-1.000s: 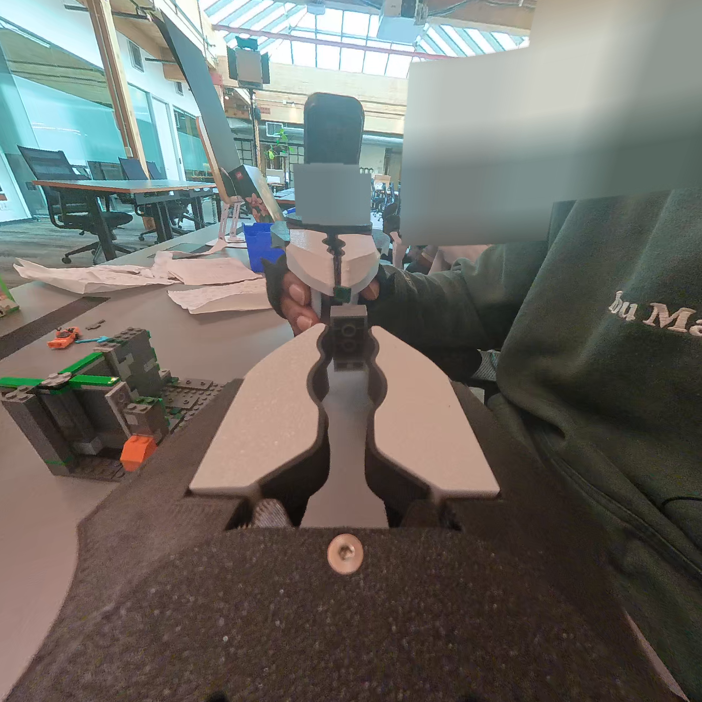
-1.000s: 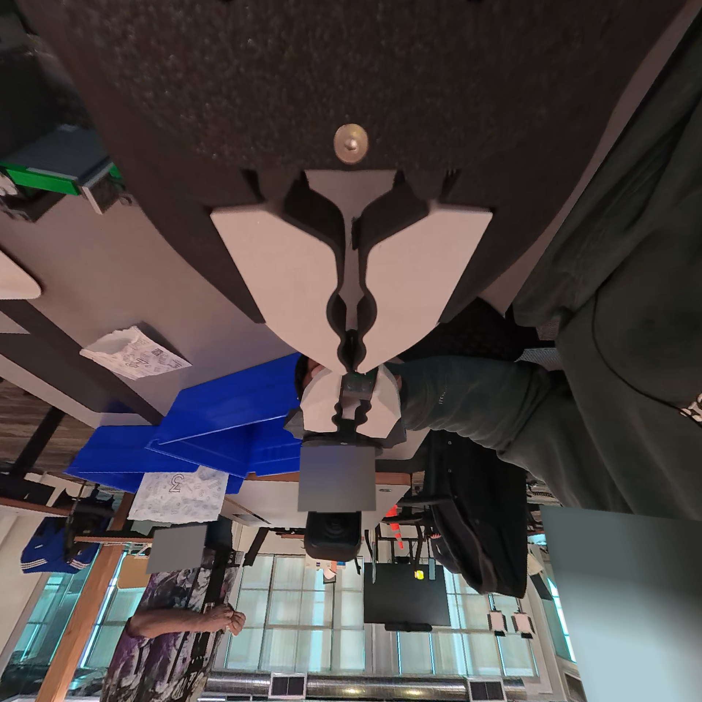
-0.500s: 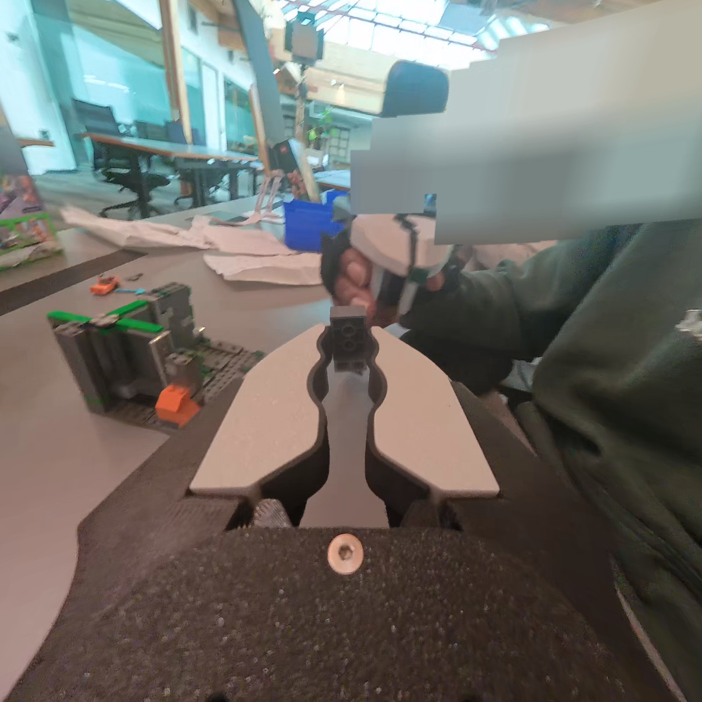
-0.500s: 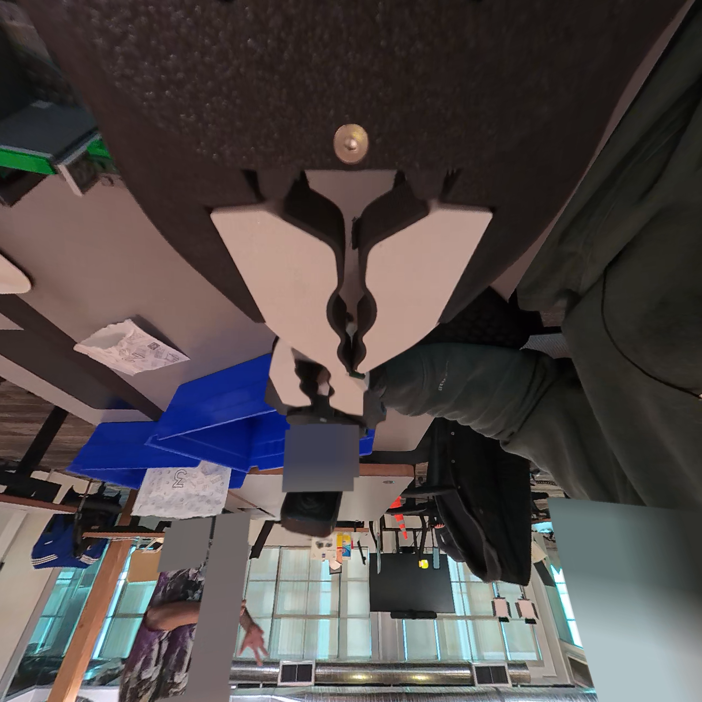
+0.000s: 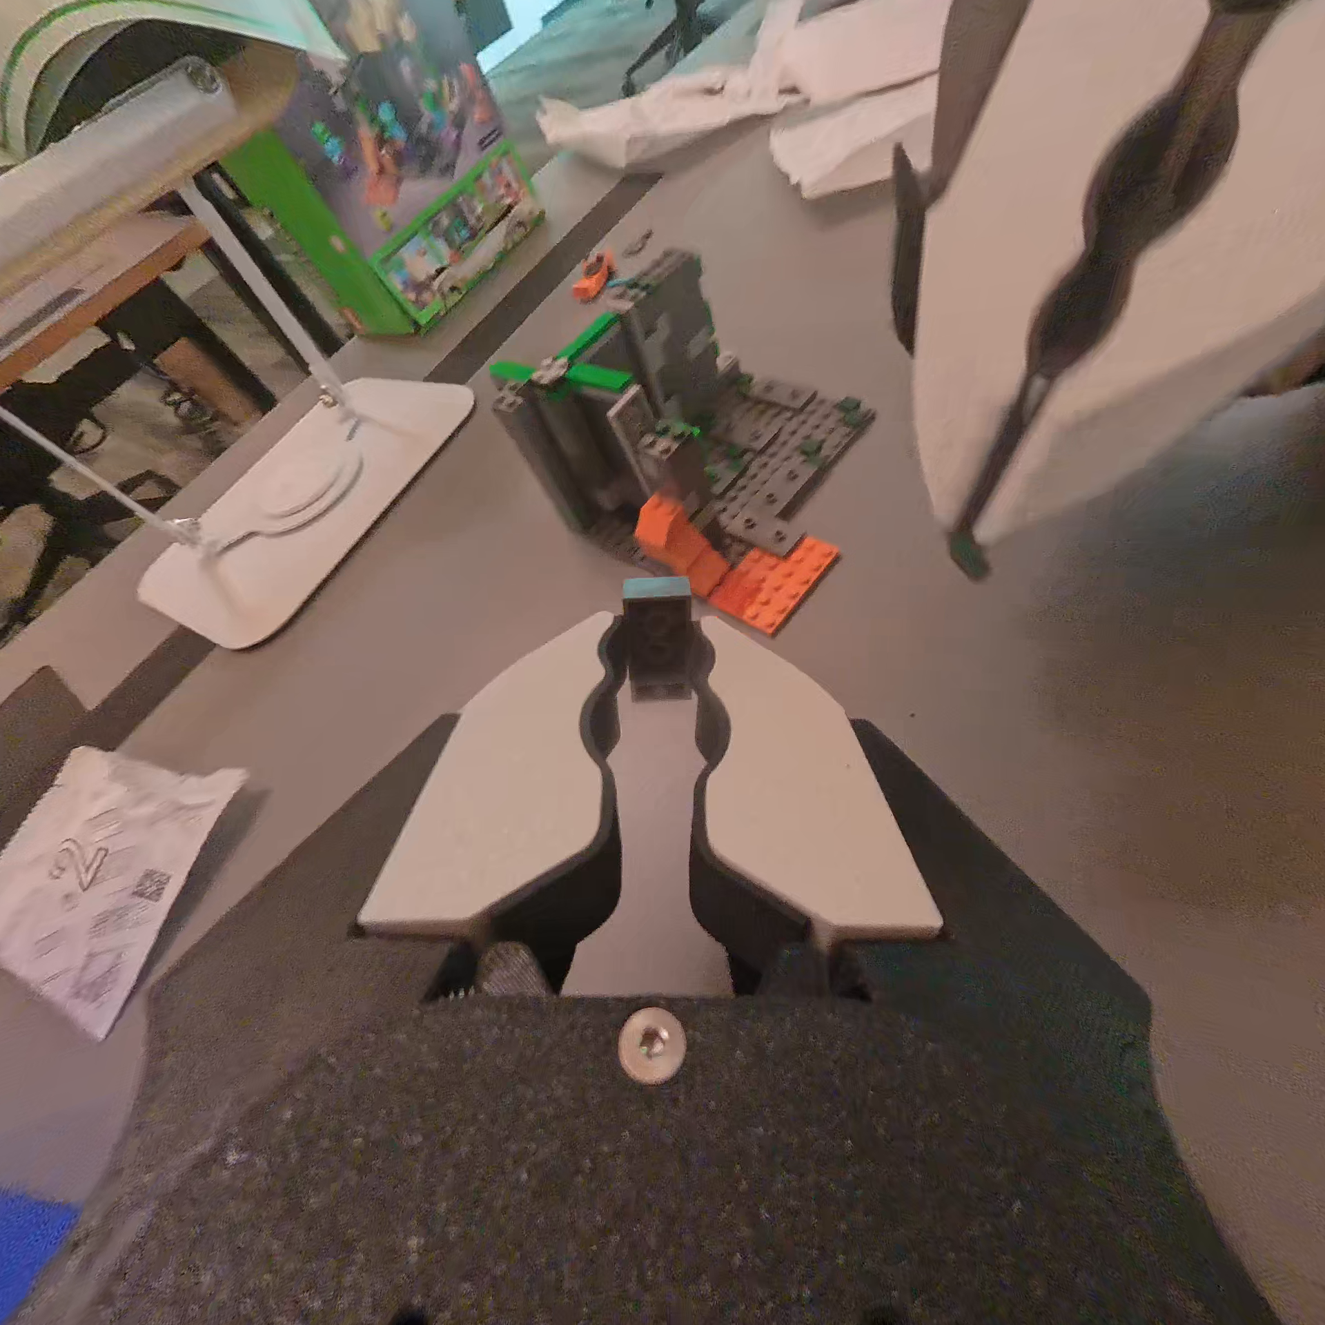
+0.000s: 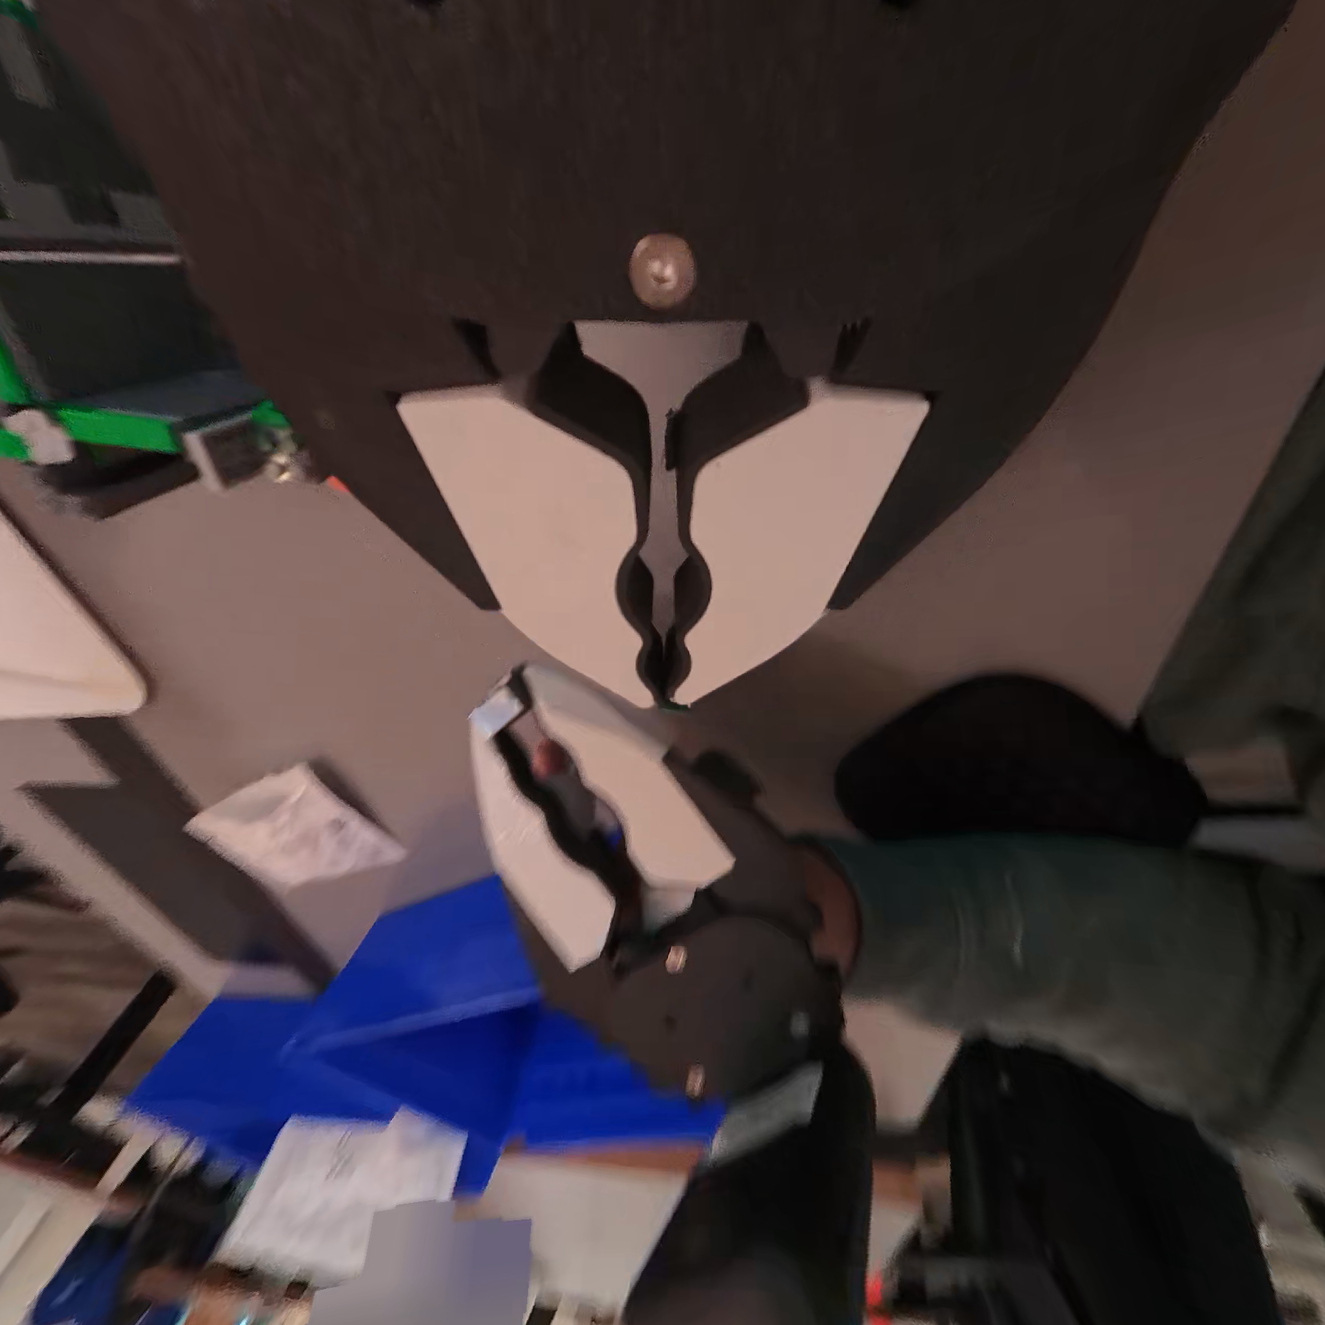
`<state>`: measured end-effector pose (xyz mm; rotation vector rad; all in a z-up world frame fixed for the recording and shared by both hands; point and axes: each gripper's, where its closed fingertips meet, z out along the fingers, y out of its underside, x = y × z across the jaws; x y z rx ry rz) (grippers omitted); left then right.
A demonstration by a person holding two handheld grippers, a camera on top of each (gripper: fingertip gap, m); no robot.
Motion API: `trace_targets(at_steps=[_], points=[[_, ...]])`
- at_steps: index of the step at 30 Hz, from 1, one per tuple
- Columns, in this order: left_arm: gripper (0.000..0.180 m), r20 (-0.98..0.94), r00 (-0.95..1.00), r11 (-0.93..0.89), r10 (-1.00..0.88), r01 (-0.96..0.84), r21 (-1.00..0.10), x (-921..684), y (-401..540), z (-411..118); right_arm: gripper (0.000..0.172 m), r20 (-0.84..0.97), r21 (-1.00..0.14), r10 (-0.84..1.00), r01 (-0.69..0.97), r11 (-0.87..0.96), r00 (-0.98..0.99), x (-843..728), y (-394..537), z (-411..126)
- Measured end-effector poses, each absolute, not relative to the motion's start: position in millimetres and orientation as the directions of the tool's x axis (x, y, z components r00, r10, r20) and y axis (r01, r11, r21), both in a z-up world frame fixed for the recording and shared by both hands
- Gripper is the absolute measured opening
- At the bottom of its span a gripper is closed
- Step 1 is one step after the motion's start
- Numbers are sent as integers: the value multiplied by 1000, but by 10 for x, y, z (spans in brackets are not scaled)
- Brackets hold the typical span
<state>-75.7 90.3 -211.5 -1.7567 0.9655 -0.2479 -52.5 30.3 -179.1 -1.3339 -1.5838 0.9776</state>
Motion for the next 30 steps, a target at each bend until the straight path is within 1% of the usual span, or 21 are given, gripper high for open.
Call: trace_targets(at_steps=[3,6,10,11,16,20,25,30], points=[[16,-281,645,-105,-710,-492,-864,-747,910,-2145,0,97,-855,985,495,157,-144,-495,248,-2184],[16,-253,640,-108,-725,-470,-876,-724,897,-2143,0,104,-795,978,577,190,-179,-503,195,-2457],[16,-206,639,-126,-741,-434,-892,-716,889,-2136,19,56,-757,977,630,176,-206,-481,160,-2619],[16,-200,636,-127,-746,-430,-894,-712,886,-2140,21,55,-754,977,632,176,-206,-472,164,-2627],[16,-173,631,-137,-756,-411,-901,-702,885,-2150,26,60,-764,978,621,173,-199,-413,197,-2580],[16,-99,593,-133,-799,-335,-933,-634,808,-2059,25,73,-806,988,576,140,-137,-349,354,-2422],[16,42,514,-147,-857,-166,-975,-557,688,-1855,24,73,-871,995,482,98,-69,-303,500,-2213],[16,203,329,-196,-922,55,-979,-491,485,-1574,24,11,-953,996,301,37,-90,-384,390,-1877]])
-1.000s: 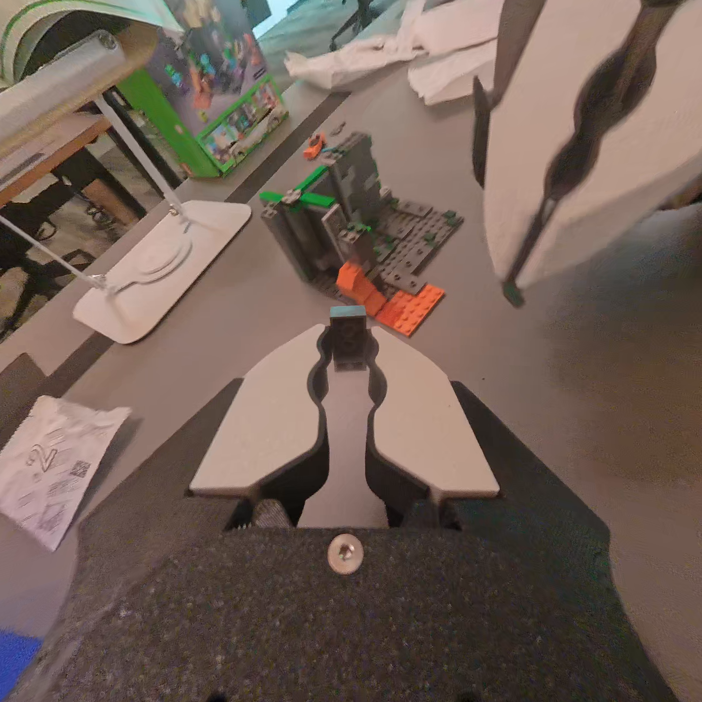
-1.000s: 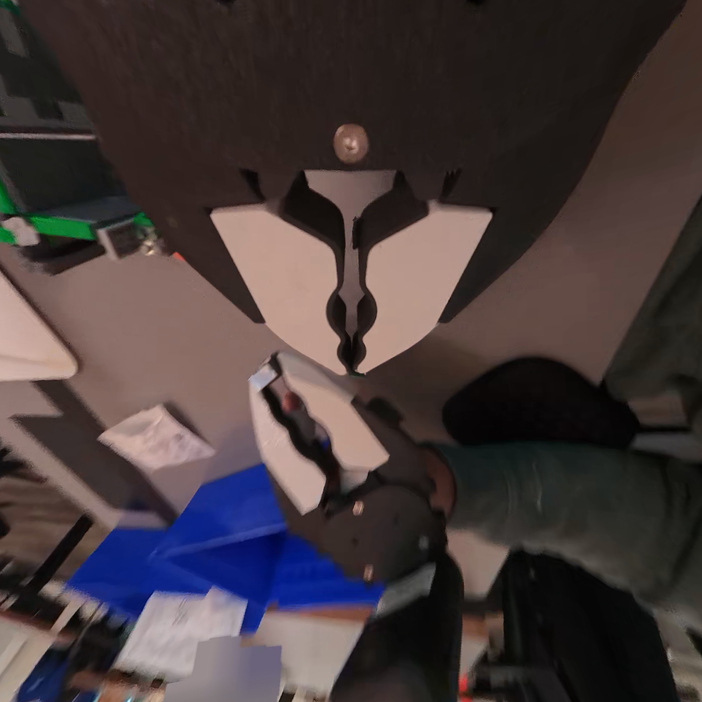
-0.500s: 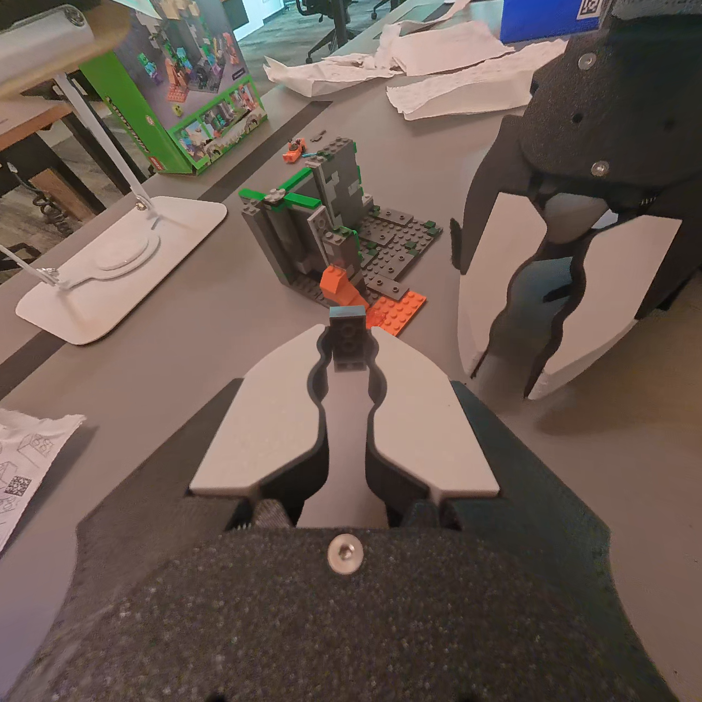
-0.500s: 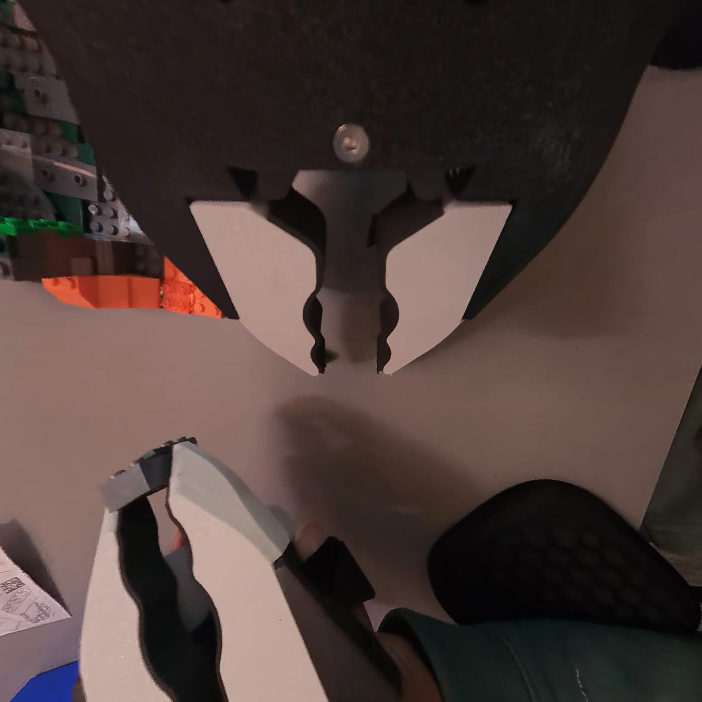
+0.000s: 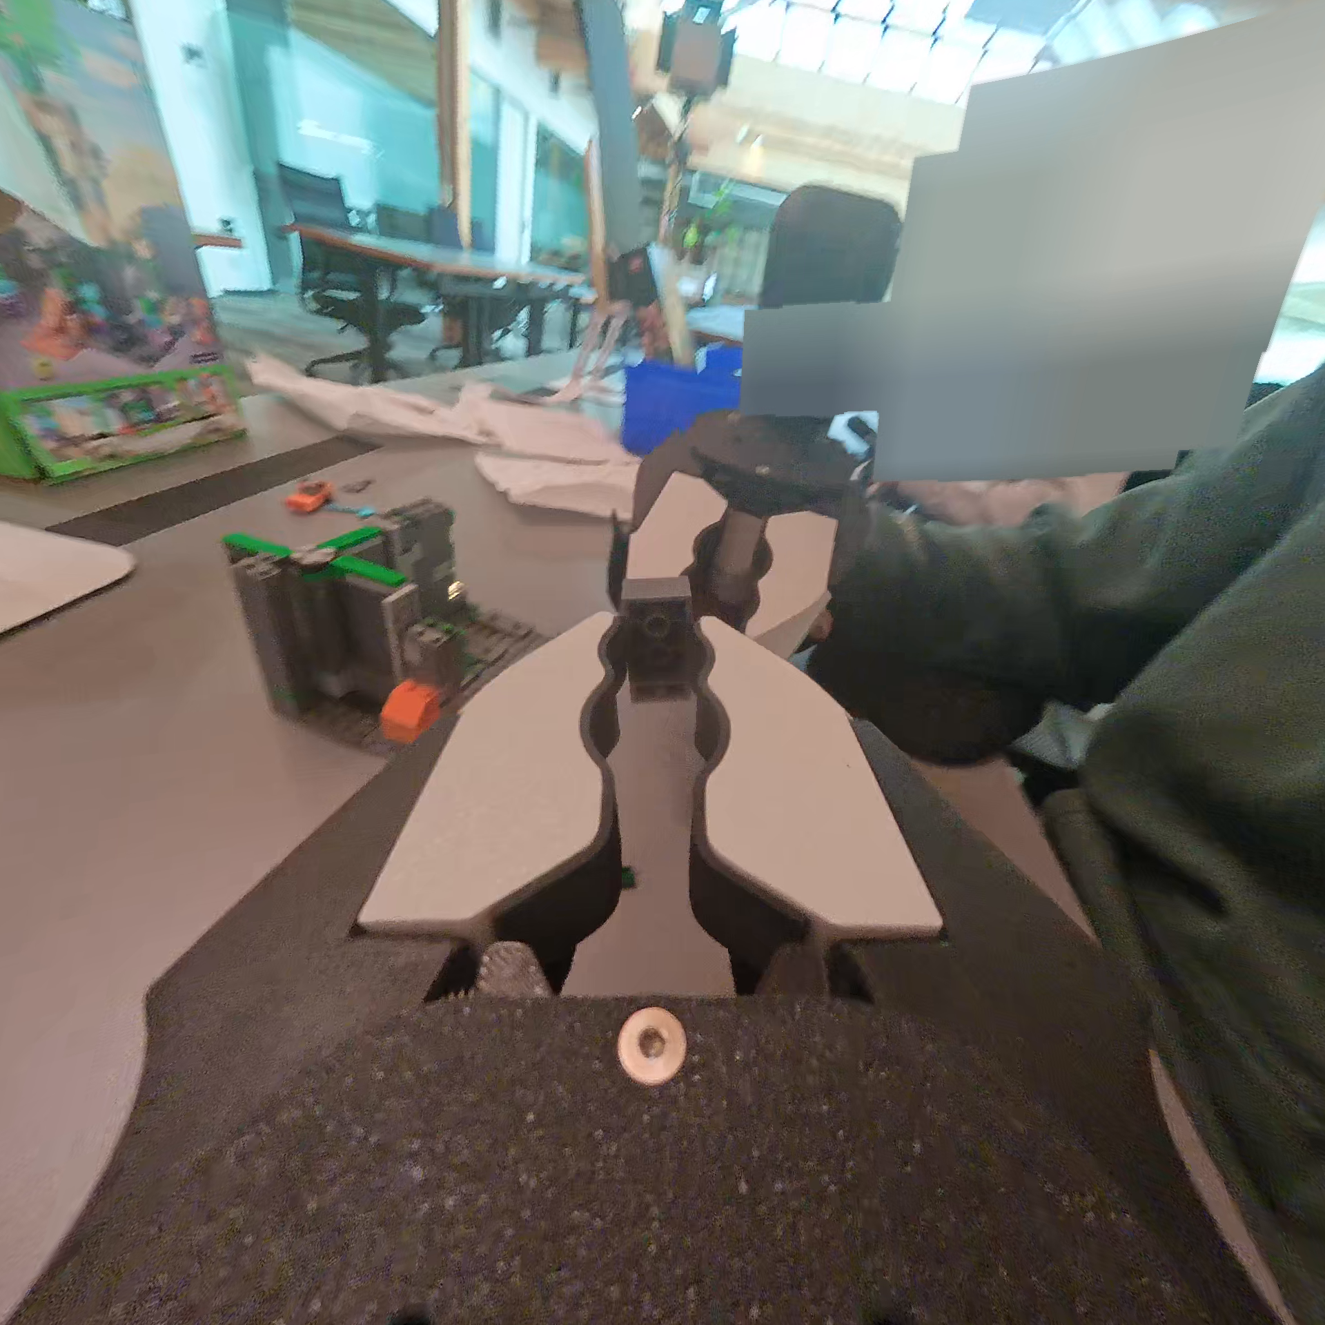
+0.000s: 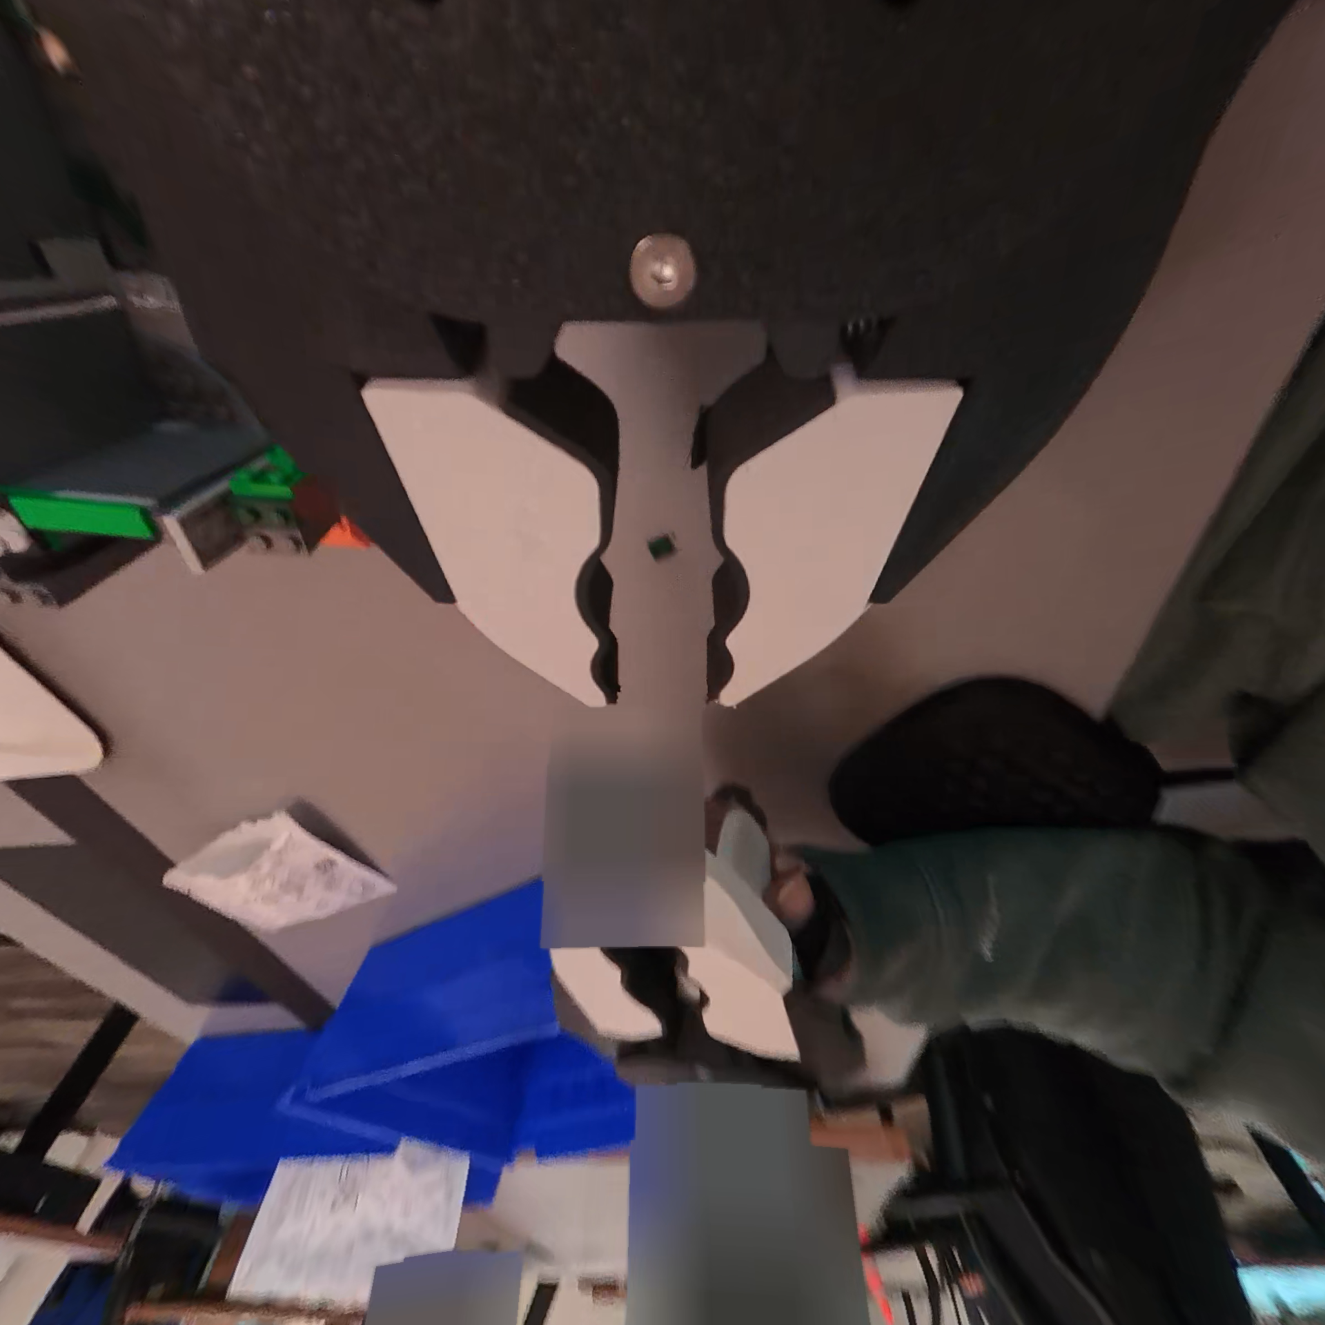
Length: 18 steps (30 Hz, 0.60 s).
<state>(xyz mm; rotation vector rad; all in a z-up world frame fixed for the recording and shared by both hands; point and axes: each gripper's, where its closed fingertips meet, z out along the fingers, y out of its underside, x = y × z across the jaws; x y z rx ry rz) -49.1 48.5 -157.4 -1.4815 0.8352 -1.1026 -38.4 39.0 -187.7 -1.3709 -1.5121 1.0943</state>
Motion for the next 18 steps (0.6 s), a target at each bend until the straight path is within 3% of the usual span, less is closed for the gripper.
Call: trace_targets(at_steps=[11,18], points=[[16,207,40,-195,-978,193,-961,-383,91,-1344,22,-78,-997,985,33,-74,-155,-447,126,-1285],[16,135,51,-120,-990,220,-968,-375,45,-1310,20,-82,-995,987,66,-73,-136,-480,82,-1286]])
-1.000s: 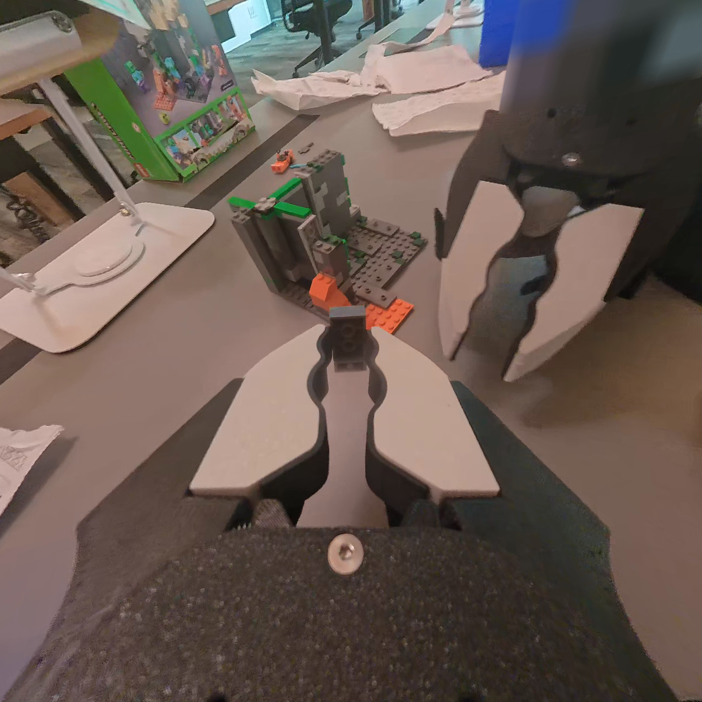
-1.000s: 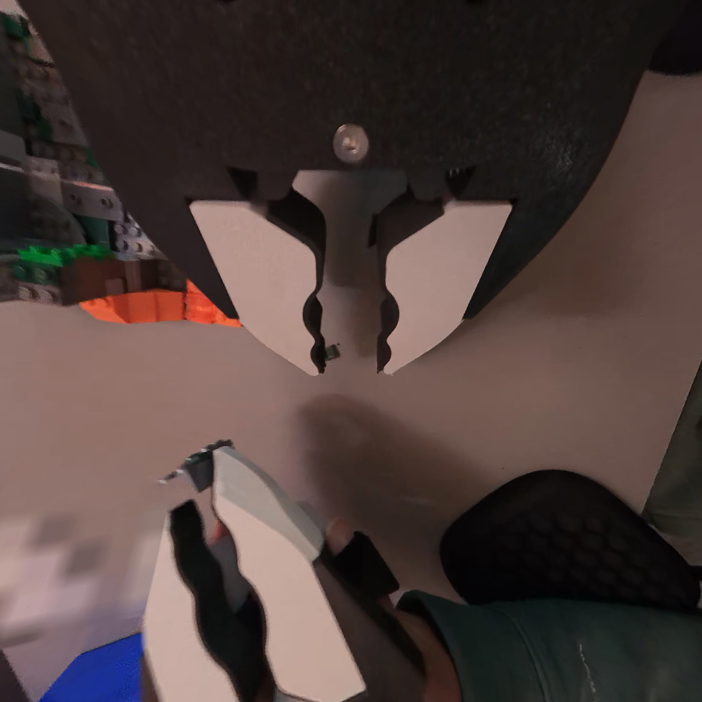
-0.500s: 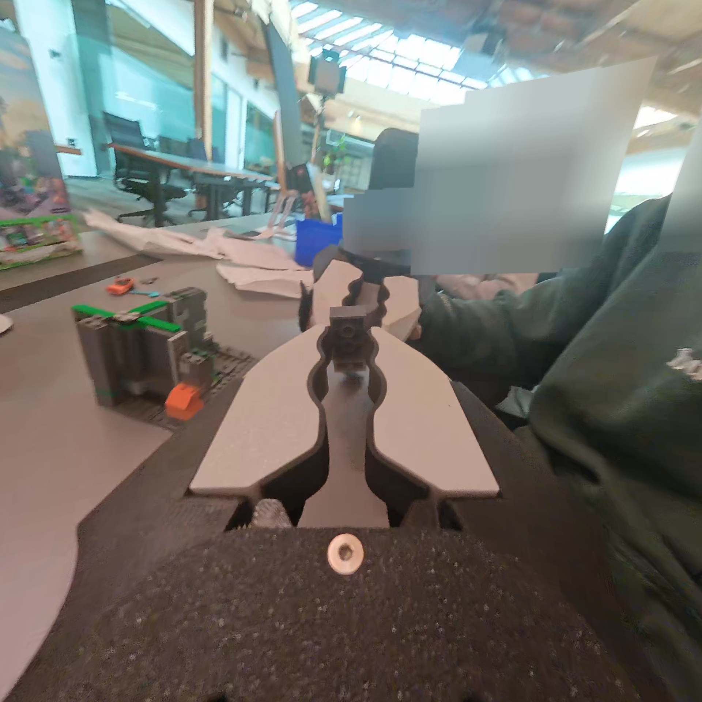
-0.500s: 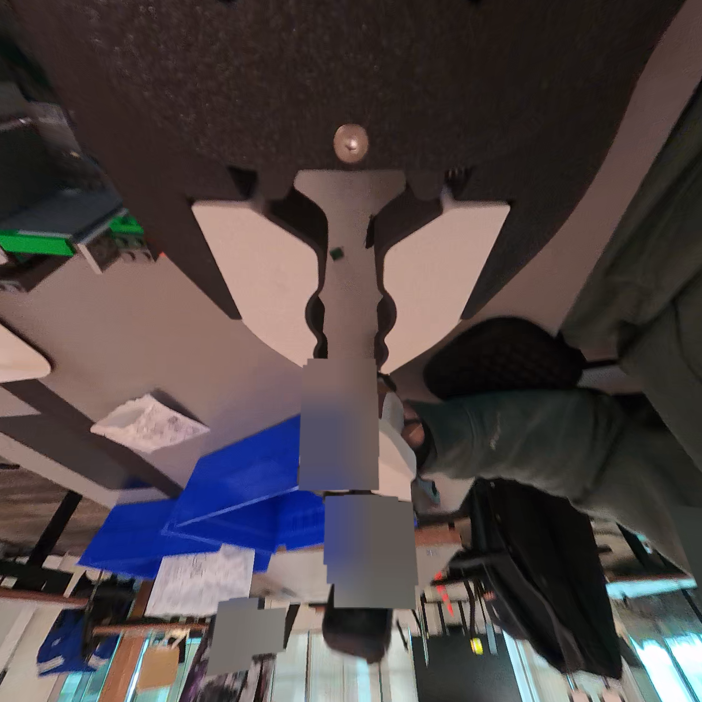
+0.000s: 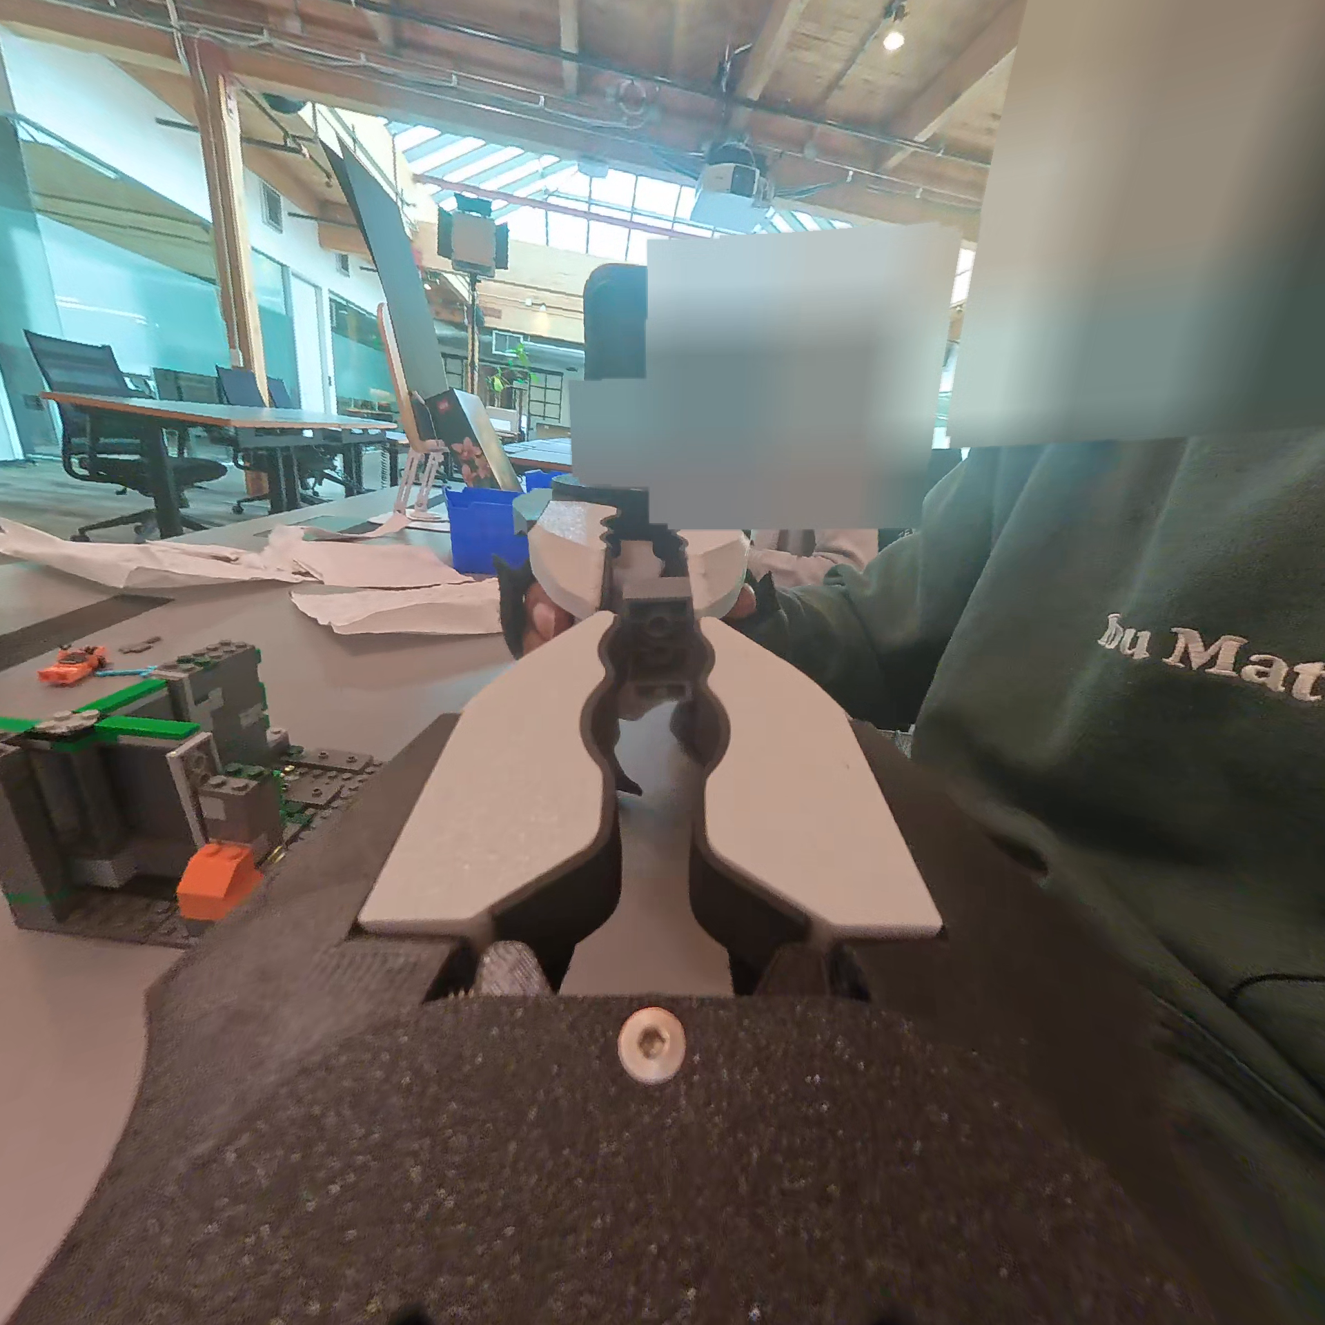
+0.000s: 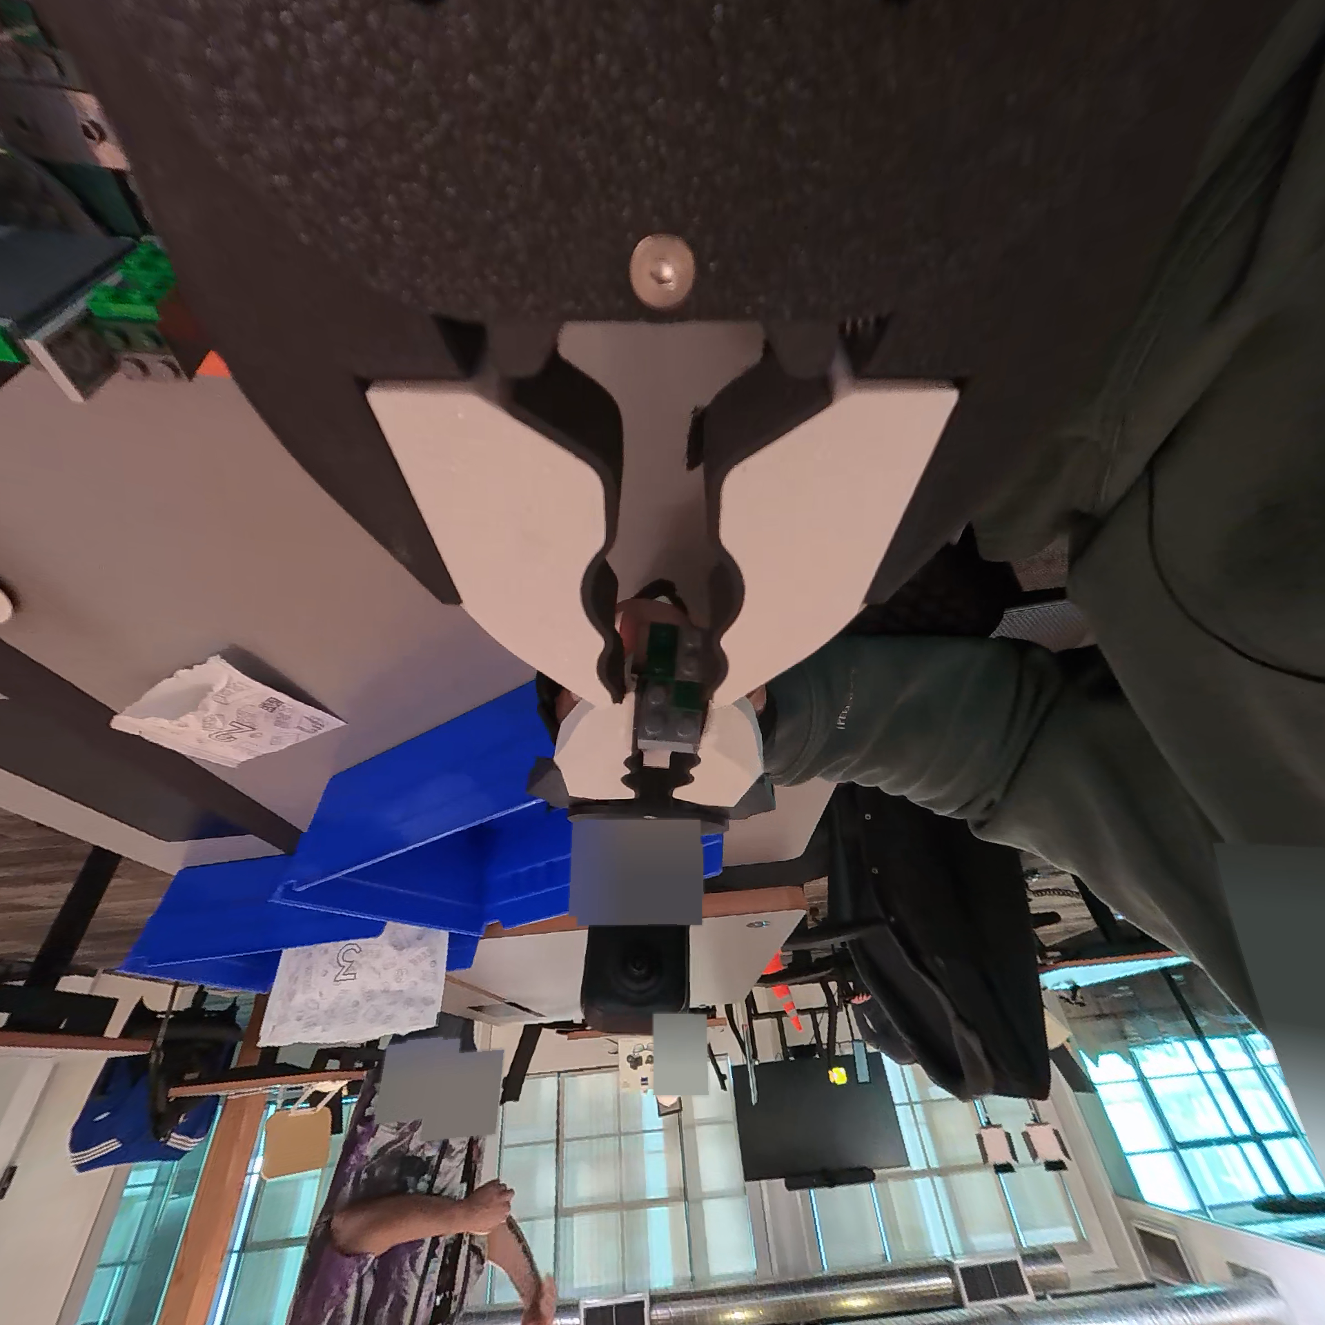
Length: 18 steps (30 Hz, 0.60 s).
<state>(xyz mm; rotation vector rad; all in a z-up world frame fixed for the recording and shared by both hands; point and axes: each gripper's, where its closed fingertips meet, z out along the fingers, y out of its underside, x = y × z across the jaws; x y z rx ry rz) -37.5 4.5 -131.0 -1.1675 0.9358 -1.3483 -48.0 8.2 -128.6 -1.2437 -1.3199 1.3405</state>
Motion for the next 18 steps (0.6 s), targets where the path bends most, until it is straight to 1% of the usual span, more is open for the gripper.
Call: trace_targets(at_steps=[6,8,11,13,16,18], points=[[16,110,70,-87,-992,269,-959,-423,49,-1226,21,-51,-994,989,100,-37,-141,-487,52,-1342],[16,102,67,-81,-992,263,-961,-412,35,-1233,21,-35,-994,990,108,-20,-134,-513,37,-1358],[16,98,65,-78,-993,258,-963,-395,23,-1238,17,-2,-994,992,106,11,-123,-525,22,-1359],[16,97,81,-75,-992,234,-969,-383,41,-1262,16,-2,-991,992,131,14,-122,-510,40,-1384],[20,110,95,-81,-989,262,-962,-428,74,-1211,16,5,-986,994,164,24,-113,-471,94,-1443],[21,89,131,-57,-987,230,-971,-441,106,-1241,16,14,-983,993,183,34,-113,-459,105,-1474]])
